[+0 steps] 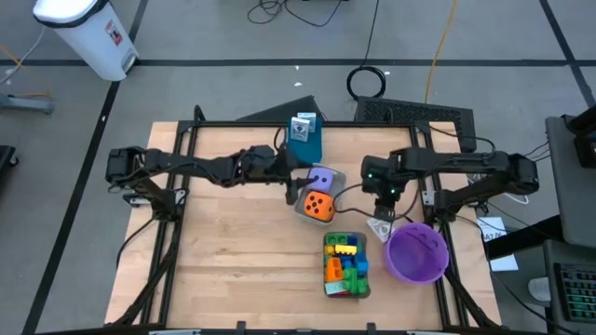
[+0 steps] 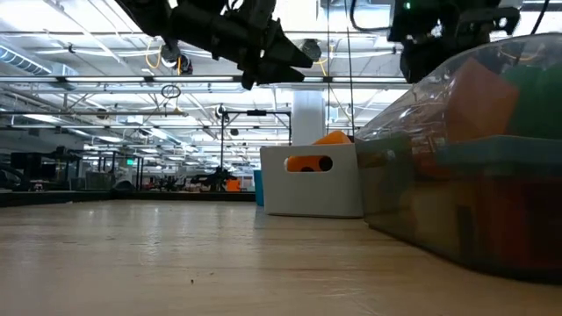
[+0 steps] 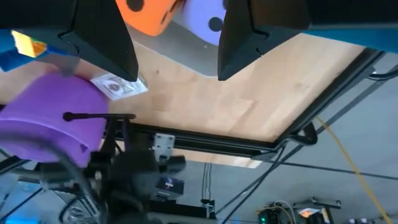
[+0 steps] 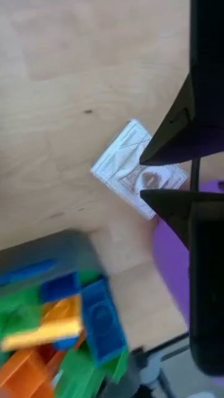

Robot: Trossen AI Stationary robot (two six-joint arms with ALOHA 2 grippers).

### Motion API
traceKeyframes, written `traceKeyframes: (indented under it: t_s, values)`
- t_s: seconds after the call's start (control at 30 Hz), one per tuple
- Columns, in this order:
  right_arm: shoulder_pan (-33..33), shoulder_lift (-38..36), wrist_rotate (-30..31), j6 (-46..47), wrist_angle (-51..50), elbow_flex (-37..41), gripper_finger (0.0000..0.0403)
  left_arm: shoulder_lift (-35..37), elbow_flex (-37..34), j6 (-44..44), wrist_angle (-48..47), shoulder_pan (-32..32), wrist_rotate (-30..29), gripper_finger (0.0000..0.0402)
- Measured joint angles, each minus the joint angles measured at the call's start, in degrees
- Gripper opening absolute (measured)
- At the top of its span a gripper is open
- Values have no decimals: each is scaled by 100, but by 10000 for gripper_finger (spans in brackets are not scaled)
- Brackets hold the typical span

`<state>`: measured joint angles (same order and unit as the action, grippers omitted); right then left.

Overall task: Pick & Place Toys
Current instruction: Put the brown deck of cards into the blue bin

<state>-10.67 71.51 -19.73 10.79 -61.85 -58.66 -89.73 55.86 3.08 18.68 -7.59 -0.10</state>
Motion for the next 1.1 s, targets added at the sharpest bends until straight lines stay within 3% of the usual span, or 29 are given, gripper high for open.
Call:
traceKeyframes:
  t_s: [0.3, 1.1]
  values:
    - [-58, 385, -6, -407, 376, 608, 3, 0, 0, -23, -56, -144, 0, 227]
    - [-62, 1581, 4, -1045, 878, 897, 1, -2, -2, -182, -228, -144, 20, 228]
